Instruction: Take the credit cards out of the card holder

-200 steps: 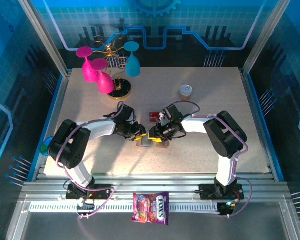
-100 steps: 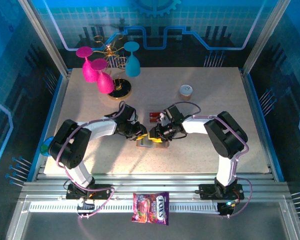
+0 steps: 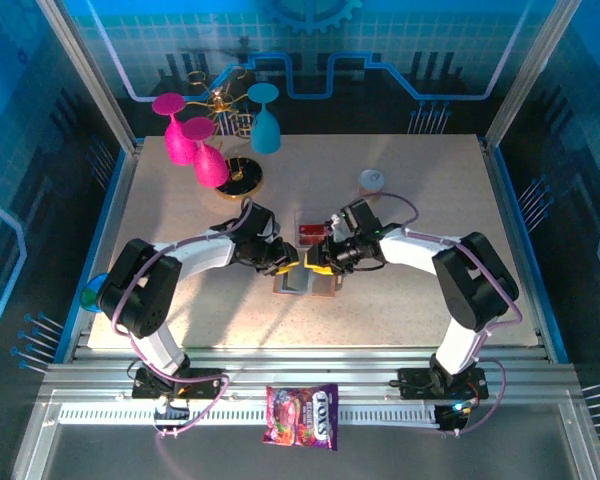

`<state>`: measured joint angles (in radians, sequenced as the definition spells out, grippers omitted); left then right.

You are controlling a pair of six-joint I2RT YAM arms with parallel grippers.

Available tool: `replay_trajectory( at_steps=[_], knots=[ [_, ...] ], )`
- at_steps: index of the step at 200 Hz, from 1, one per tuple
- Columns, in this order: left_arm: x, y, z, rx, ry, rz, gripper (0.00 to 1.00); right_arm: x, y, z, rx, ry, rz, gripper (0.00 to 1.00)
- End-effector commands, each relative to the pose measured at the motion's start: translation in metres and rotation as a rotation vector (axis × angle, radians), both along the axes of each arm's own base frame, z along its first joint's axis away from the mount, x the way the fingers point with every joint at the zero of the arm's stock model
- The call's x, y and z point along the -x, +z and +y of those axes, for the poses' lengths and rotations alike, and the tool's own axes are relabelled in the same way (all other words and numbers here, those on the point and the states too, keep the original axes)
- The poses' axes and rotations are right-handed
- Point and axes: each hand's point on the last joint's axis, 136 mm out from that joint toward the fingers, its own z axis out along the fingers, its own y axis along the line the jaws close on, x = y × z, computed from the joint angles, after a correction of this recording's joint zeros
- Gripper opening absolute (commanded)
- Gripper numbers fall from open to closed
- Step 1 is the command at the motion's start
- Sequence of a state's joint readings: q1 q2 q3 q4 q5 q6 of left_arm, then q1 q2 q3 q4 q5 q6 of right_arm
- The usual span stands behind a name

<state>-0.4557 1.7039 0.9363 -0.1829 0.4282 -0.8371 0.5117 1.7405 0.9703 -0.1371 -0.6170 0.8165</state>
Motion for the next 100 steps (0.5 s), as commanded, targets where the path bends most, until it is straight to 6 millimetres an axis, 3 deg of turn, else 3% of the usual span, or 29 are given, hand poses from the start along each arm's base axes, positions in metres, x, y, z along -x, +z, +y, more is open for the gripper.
replay_trajectory(
  at_steps=[1,45,100],
  knots=[
    [0.003,0.017,-0.014,0.035,-0.052,-0.007,0.29,-0.004,0.014,-0.014,0.02,-0.016,-0.031,0.38],
    [0.006,0.021,-0.032,0.031,-0.114,-0.001,0.32,-0.01,0.019,-0.033,0.041,-0.048,-0.048,0.38],
    [0.012,0.008,-0.055,0.009,-0.173,0.022,0.34,-0.011,0.022,-0.046,0.048,-0.074,-0.06,0.38]
  ],
)
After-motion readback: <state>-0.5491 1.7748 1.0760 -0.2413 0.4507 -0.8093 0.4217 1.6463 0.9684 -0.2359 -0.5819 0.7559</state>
